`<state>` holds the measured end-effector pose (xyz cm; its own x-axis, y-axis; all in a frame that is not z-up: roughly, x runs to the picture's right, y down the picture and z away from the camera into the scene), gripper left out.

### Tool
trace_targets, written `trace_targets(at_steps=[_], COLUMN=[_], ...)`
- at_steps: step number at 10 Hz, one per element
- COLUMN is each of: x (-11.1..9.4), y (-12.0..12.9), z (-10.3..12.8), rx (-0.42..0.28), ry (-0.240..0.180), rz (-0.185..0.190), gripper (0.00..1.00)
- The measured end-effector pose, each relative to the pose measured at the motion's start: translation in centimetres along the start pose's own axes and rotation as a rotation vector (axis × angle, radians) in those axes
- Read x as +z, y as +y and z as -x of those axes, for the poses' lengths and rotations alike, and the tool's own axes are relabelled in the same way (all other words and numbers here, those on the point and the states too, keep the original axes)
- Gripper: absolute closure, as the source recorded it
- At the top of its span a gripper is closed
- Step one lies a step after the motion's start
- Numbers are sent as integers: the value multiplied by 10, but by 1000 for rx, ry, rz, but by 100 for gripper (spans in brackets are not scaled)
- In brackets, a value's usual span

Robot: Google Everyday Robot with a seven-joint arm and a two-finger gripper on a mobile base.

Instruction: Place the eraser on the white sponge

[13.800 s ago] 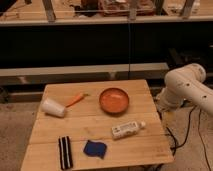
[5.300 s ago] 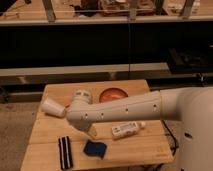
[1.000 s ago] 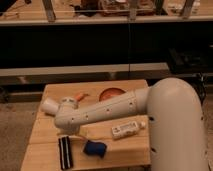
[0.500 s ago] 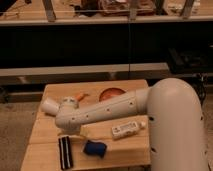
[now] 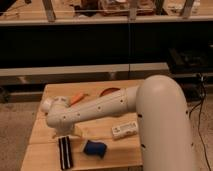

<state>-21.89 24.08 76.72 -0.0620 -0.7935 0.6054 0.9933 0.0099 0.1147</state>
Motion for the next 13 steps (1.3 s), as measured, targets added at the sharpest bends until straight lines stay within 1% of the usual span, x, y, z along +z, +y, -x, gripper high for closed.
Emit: trace_targets(at_steps=[1, 2, 3, 4, 6, 7, 9, 11, 13], x=[1, 2, 2, 2, 4, 6, 10, 13, 17], y=[-5, -8, -12, -14, -26, -26, -28, -27, -24], z=[2, 4, 7, 9, 18, 19, 22, 23, 24], rx=[-21, -76, -128, -174, -292, -319, -344, -345, -336], ry=[-6, -19, -28, -30, -23, -21, -14, -5, -9], rz=[2, 4, -8, -12, -7, 2, 28, 49, 48], gripper=[20, 20, 20, 20, 20, 20, 20, 20, 20])
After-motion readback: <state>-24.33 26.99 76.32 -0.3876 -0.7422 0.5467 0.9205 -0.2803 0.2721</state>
